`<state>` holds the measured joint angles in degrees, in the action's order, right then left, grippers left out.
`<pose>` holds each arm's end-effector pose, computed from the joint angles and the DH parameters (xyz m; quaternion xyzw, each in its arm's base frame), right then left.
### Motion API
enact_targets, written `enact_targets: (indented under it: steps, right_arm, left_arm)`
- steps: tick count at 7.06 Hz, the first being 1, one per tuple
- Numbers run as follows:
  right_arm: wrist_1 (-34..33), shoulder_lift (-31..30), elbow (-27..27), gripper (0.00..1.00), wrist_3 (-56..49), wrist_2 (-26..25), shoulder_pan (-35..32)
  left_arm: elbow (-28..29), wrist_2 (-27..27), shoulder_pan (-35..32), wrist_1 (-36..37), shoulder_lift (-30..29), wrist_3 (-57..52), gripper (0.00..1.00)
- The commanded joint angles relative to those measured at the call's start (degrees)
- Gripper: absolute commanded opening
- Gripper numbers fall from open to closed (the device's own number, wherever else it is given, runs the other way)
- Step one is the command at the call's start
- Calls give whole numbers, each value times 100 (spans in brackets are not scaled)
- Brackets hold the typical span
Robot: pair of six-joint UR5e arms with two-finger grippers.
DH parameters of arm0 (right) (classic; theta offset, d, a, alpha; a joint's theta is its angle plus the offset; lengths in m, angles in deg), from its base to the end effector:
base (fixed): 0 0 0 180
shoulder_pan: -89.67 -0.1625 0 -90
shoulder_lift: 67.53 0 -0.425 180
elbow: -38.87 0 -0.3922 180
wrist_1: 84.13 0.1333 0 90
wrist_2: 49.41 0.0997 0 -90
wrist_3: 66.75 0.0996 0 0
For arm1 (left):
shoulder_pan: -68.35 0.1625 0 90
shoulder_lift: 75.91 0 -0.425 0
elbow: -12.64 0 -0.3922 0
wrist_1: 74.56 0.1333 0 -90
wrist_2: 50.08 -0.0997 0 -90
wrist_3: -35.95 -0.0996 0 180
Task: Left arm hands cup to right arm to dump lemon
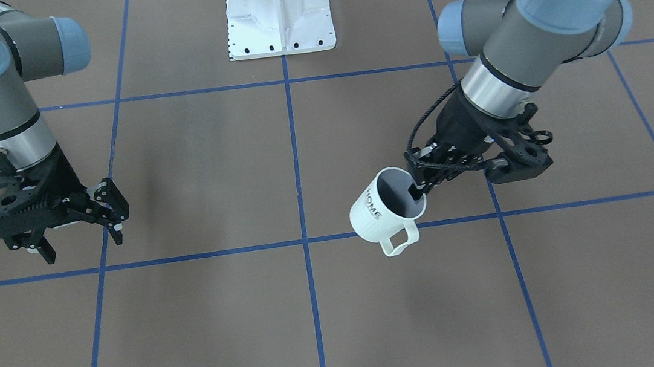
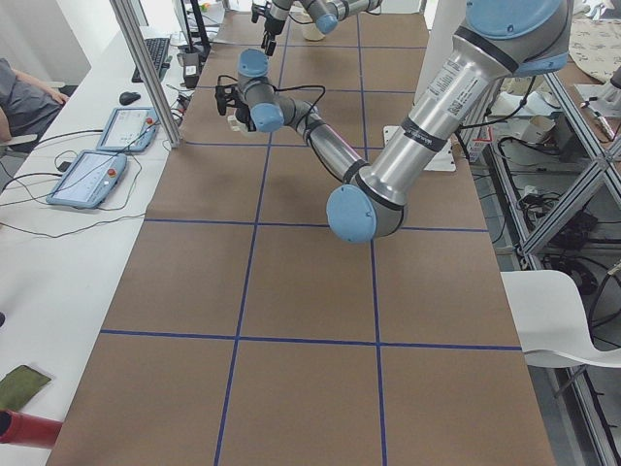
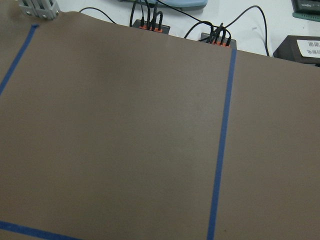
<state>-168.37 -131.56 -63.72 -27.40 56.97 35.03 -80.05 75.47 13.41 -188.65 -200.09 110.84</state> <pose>-0.2793 -0.5754 0.2988 0.2167 -0.3314 -0.0218 0.9180 0.3242 -0.5932 0.2309 0.0618 0.5465 -0.1340 0.8243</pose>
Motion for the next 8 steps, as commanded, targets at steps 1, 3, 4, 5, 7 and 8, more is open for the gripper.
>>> enact_targets:
  steps: [1, 3, 4, 5, 7, 8]
  right_arm:
    - [-863, -4, 2, 100, -1022, 442, -510]
    - [-823, -283, 46, 100, -1803, 1451, -1230]
    - [-857, -407, 37, 100, -2165, 1751, -1407]
    - [-788, -756, 2, 100, -2221, 1746, -1444]
    - [-743, -935, 37, 100, -2448, 1781, -1645]
    - [-752, -953, 37, 100, -2485, 1781, -1690]
  left_arm:
    - [-309, -4, -219, 10, 1014, -1148, 0]
    - [-538, -13, -465, -8, 1945, -2350, 0]
    - [-548, -22, -553, -25, 2255, -2827, 0]
    - [-539, -31, -562, -43, 2615, -3423, 0]
    - [-539, -31, -729, -60, 3170, -4270, 0]
    - [-539, -31, -729, -104, 3233, -4299, 0]
